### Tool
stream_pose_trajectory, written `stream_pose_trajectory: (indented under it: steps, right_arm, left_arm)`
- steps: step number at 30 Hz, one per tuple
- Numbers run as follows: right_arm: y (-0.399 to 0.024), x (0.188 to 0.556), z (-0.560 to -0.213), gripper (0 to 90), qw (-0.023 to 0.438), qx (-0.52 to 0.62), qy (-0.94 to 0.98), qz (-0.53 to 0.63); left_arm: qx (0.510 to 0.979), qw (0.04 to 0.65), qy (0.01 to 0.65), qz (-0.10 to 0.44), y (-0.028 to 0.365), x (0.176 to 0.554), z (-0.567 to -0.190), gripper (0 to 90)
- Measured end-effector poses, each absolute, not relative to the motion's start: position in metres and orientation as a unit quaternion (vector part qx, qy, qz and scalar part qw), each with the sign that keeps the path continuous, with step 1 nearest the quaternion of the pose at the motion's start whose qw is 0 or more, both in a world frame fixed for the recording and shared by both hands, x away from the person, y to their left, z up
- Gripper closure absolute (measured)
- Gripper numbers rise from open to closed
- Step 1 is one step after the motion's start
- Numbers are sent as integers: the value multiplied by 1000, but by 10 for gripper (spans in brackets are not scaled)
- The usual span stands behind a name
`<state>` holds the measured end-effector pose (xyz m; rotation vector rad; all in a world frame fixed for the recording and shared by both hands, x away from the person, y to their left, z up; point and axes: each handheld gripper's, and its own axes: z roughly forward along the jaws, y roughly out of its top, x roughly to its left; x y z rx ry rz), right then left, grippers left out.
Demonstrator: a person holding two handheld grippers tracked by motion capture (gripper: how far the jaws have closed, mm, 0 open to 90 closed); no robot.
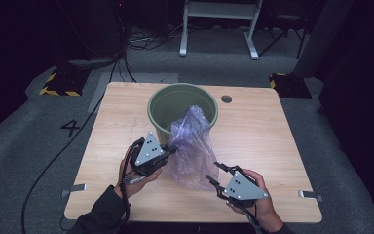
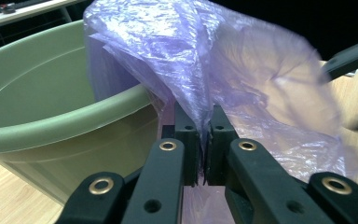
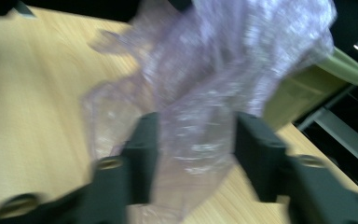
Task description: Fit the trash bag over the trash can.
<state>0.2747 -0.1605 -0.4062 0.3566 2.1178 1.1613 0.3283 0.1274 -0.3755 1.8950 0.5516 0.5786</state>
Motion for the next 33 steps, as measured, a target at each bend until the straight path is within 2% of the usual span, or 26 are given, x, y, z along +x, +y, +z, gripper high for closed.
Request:
stream_pose_trajectory:
  steps: [2,4,10,13,17,26,30,33]
  right_arm:
    - [-164,281,-407,797,350,141,810,449]
    - [-169,286,-405,887,347,142,805,460]
    - [-176,292,-398,889,345,147,793,480]
    - [-173,288,-398,561,329,138,799,484]
    - [-174,278,-397,409,310,131,798,500]
    - [-166,245,-391,262,264,107,803,524]
    - [-149,244,-407,227,283,104,822,484]
    - [-142,256,-421,223,315,119,826,451]
  left_arm:
    - [788,518,231,241,129,328,-374,858]
    - [788,518,231,240,131,328,-373,860]
    - [790,515,231,240,136,327,-371,864]
    - [795,510,226,239,133,326,-374,866]
    - [796,508,226,238,131,326,-376,866]
    - [788,510,240,247,132,328,-375,877]
    - [786,512,242,249,132,328,-374,881]
    - [783,516,243,248,134,329,-373,882]
